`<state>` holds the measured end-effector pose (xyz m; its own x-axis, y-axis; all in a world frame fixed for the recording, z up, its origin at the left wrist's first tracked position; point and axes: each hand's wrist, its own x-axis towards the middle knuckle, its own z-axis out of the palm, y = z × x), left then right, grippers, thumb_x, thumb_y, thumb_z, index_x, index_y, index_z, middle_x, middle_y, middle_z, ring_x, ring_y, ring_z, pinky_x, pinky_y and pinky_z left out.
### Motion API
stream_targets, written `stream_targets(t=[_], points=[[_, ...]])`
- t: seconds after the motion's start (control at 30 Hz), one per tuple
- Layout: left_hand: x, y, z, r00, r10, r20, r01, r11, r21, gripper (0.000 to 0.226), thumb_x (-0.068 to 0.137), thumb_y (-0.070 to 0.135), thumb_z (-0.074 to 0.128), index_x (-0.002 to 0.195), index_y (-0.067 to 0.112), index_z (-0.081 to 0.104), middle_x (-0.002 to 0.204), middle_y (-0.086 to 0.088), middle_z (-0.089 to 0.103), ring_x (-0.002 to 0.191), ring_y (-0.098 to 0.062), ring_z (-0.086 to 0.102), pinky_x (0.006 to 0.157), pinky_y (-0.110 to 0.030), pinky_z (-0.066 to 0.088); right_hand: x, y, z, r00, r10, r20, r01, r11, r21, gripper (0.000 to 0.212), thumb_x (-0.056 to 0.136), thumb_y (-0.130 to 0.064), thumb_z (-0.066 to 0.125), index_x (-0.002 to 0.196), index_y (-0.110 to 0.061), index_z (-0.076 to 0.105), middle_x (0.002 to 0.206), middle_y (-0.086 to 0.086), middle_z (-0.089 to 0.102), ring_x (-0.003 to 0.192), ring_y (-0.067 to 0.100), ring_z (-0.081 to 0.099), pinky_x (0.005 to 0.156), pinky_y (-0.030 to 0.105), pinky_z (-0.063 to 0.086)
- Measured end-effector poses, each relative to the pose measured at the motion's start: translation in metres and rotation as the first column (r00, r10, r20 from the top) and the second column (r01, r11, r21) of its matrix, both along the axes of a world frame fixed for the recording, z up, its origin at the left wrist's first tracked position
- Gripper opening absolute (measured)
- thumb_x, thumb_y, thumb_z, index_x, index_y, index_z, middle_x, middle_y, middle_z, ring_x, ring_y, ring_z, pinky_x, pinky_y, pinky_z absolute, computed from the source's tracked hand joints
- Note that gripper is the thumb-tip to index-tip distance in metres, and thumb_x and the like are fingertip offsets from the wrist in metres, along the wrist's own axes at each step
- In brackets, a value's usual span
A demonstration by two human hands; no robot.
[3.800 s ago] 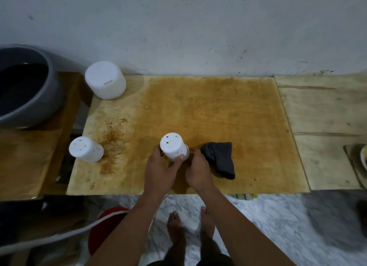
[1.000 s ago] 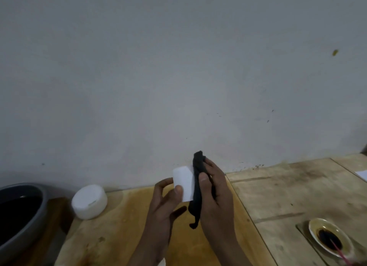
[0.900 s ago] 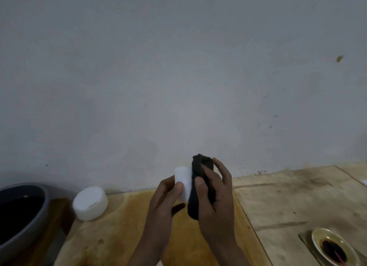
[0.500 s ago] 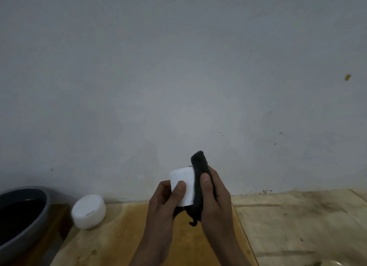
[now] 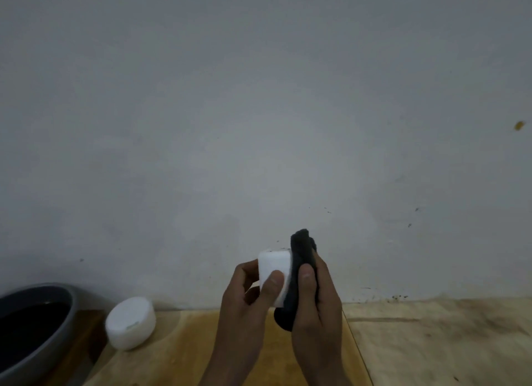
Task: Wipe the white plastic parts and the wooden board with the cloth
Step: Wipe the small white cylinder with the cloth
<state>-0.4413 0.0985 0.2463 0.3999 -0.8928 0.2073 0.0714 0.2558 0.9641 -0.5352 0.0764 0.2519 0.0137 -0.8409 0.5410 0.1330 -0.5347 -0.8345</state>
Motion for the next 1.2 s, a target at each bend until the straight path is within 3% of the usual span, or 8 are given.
stream_targets(t=[0.17,0.3,0.4,0.53,0.67,0.83,1.03,1.2], points=[[0.012,-0.008,-0.008,0.987,-0.082,-0.139,0.093,0.993,0.072,0.036,0.086,0.057,0.070,0.107,0.028,0.079,0.114,-0.002,0.077,0.111,-0.026,0.071,0.098,-0.051,0.056,-0.004,-0.009,0.011,0.987,0.103,0.125,-0.128,0.968,0.217,0.032,0.094,-0.039,0.045,0.114,-0.048,0.069,0.114,-0.020,0.069,0.100,0.003,0.066,0.080,0.025,0.057],[0.005,-0.007,-0.001,0.999,0.015,-0.030,-0.015,1.000,-0.011,0.042,0.082,0.051,0.058,0.117,0.029,0.065,0.103,0.011,0.076,0.095,-0.008,0.072,0.075,-0.023,0.059,0.006,-0.005,0.002,0.998,-0.047,0.045,0.047,0.999,0.015,0.036,0.105,-0.035,0.040,0.139,-0.036,0.051,0.140,-0.029,0.052,0.132,-0.006,0.044,0.097,0.010,0.042],[0.001,-0.005,0.000,0.999,0.015,0.042,-0.014,0.999,-0.038,0.057,0.071,0.053,0.068,0.119,0.023,0.062,0.109,0.004,0.074,0.095,-0.007,0.071,0.071,-0.019,0.057,0.012,-0.003,-0.007,0.994,-0.109,0.027,0.111,0.989,-0.098,0.041,0.102,-0.032,0.038,0.141,-0.040,0.051,0.145,-0.022,0.049,0.138,0.005,0.042,0.102,0.022,0.046],[0.008,-0.008,0.003,0.999,-0.030,0.017,0.030,0.999,-0.044,0.058,0.071,0.060,0.074,0.114,0.022,0.067,0.103,0.003,0.077,0.091,-0.009,0.072,0.069,-0.020,0.057,0.010,-0.003,-0.003,0.967,-0.012,0.255,-0.020,0.992,0.123,0.037,0.096,-0.038,0.041,0.125,-0.046,0.062,0.133,-0.010,0.063,0.116,0.017,0.062,0.087,0.037,0.058],[0.016,-0.006,0.002,1.000,-0.014,0.013,0.014,1.000,-0.001,0.052,0.081,0.067,0.065,0.117,0.030,0.072,0.110,0.010,0.076,0.105,-0.013,0.070,0.086,-0.032,0.060,0.005,-0.007,0.004,0.990,0.023,0.136,-0.046,0.985,0.164,0.033,0.099,-0.043,0.045,0.128,-0.044,0.062,0.131,-0.013,0.063,0.117,0.014,0.061,0.096,0.049,0.054],[0.002,0.003,0.013,0.996,0.041,0.074,-0.034,0.995,-0.097,0.048,0.077,0.056,0.059,0.116,0.030,0.067,0.104,0.020,0.074,0.098,-0.001,0.069,0.071,-0.013,0.054,0.012,0.004,0.001,0.990,-0.140,-0.025,0.135,0.979,-0.152,0.041,0.104,-0.031,0.037,0.143,-0.029,0.047,0.145,-0.022,0.050,0.139,0.002,0.040,0.106,0.017,0.040],[0.015,0.001,0.005,0.994,-0.089,-0.059,0.091,0.996,0.018,0.045,0.086,0.063,0.056,0.109,0.032,0.079,0.112,-0.002,0.077,0.110,-0.026,0.071,0.095,-0.047,0.058,-0.002,-0.001,0.013,0.987,0.062,0.149,-0.106,0.944,0.312,0.036,0.103,-0.032,0.041,0.096,-0.046,0.073,0.090,-0.009,0.074,0.079,0.008,0.069,0.060,0.021,0.055],[0.006,0.003,0.011,0.977,0.169,0.133,-0.158,0.983,-0.089,0.047,0.079,0.061,0.055,0.107,0.026,0.068,0.100,0.011,0.073,0.092,-0.007,0.068,0.067,-0.015,0.054,0.003,0.006,0.006,0.995,-0.069,0.075,0.056,0.986,0.157,0.032,0.106,-0.034,0.039,0.131,-0.039,0.058,0.114,-0.016,0.067,0.101,0.006,0.064,0.076,0.022,0.055]])
